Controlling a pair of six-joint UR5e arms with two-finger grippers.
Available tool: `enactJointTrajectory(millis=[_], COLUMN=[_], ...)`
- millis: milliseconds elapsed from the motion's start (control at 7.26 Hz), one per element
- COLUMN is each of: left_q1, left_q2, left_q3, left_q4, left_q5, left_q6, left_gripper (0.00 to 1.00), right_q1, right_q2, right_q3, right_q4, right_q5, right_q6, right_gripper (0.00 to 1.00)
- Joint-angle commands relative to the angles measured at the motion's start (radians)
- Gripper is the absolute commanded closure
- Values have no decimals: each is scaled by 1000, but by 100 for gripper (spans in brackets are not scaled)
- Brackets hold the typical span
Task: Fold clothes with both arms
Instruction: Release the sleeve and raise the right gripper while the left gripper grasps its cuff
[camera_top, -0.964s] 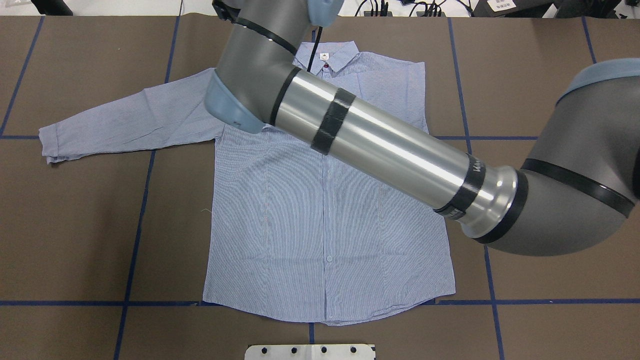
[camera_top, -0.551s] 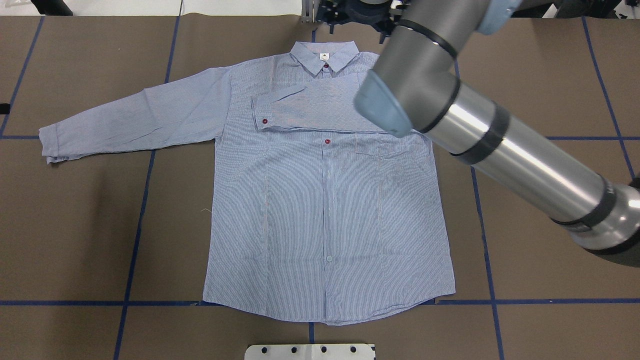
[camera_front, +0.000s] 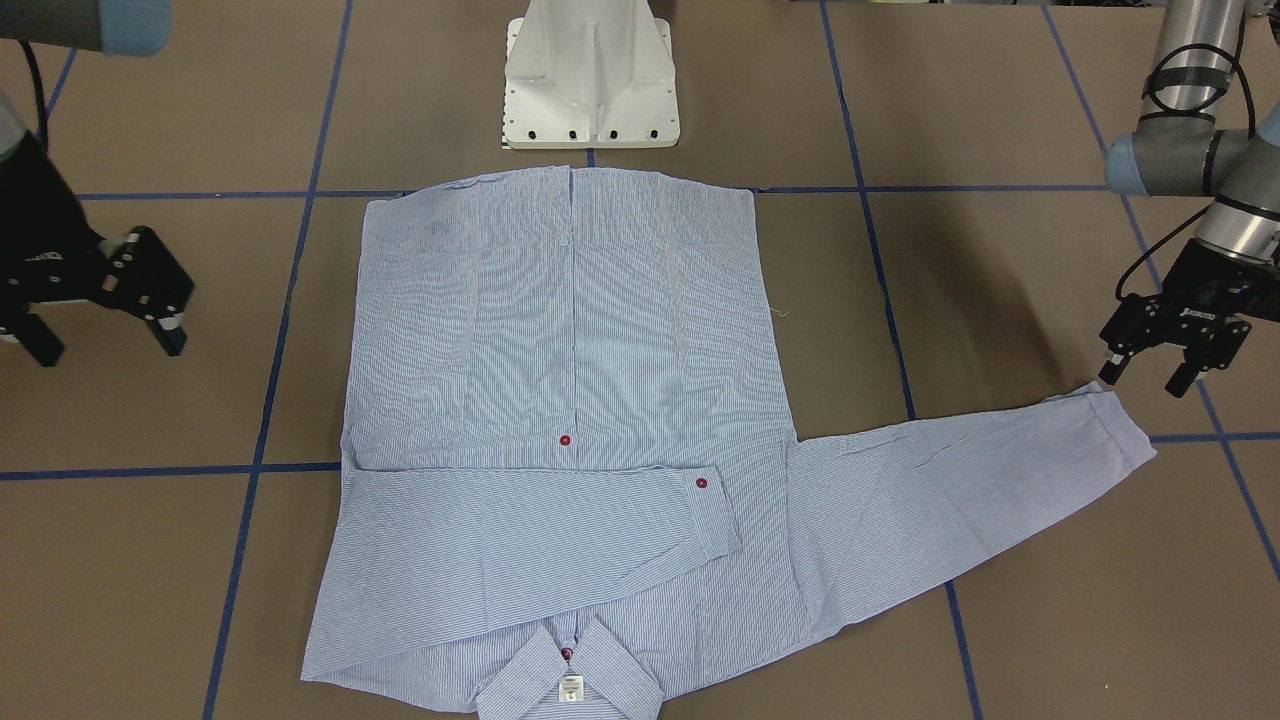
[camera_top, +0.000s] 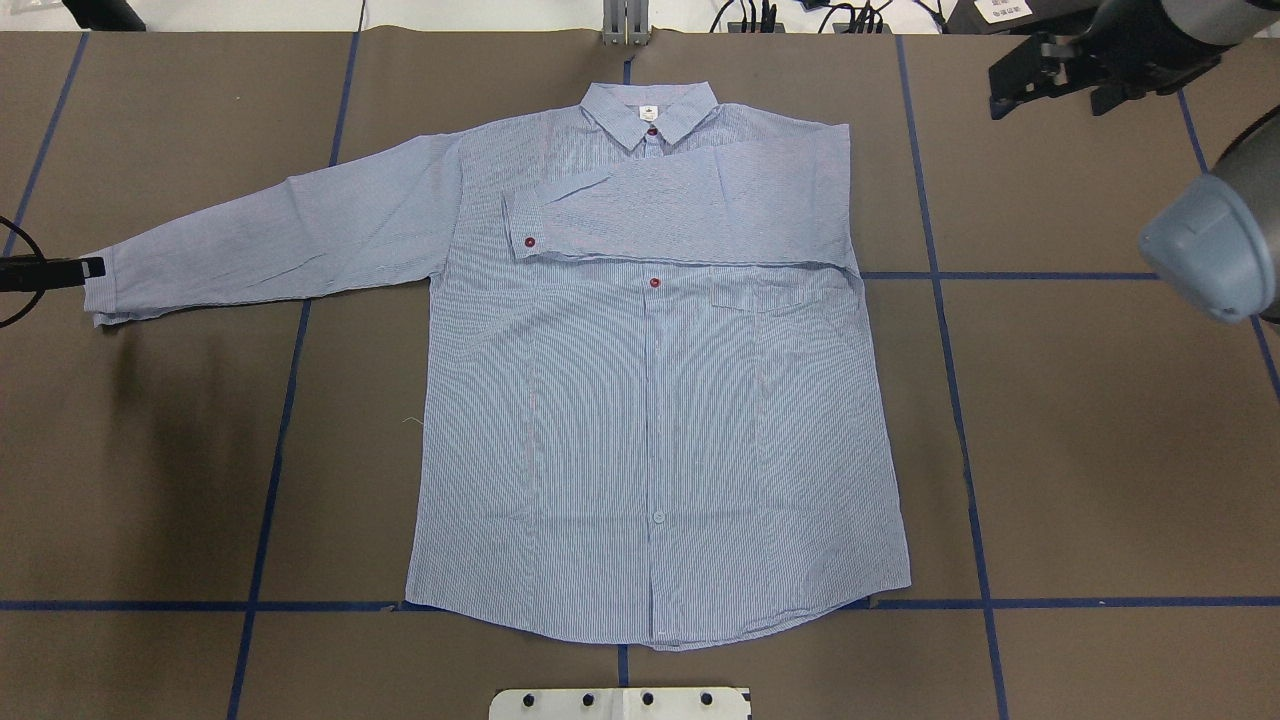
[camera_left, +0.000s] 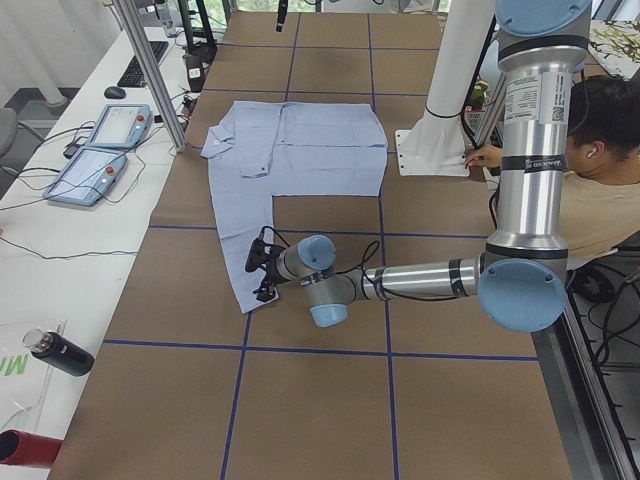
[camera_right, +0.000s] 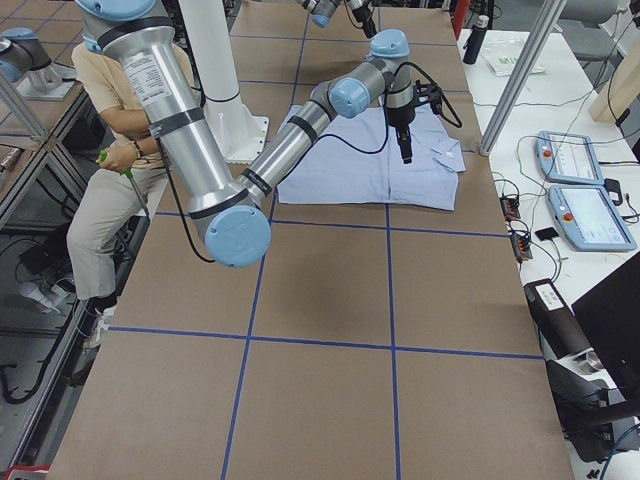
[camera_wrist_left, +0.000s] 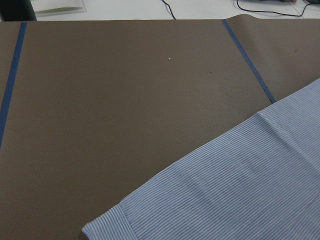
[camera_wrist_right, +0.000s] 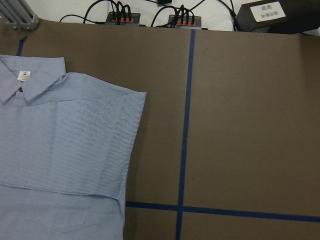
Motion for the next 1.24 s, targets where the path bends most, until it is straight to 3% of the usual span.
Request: enactJointTrajectory(millis=[0, 413, 826, 1101], left_q1=[57, 59, 57, 50], left_q2=[-5, -86, -76, -55], left_q3=[78, 176, 164, 158], left_q4=[-85, -83, -88, -91], left_q5=[42, 41, 26, -51], left_q6=[-80, -86, -79, -18], left_gripper=[9, 24, 24, 23], right_q1=[72, 73, 73, 73], right_q2=[-75, -72, -67, -66], right_q3=[26, 27, 27, 27], right_q4=[1, 1, 1, 1], right_q5=[53, 52, 52, 52], right_q6=[-110, -110, -108, -102], right_gripper=[0, 0, 0, 0])
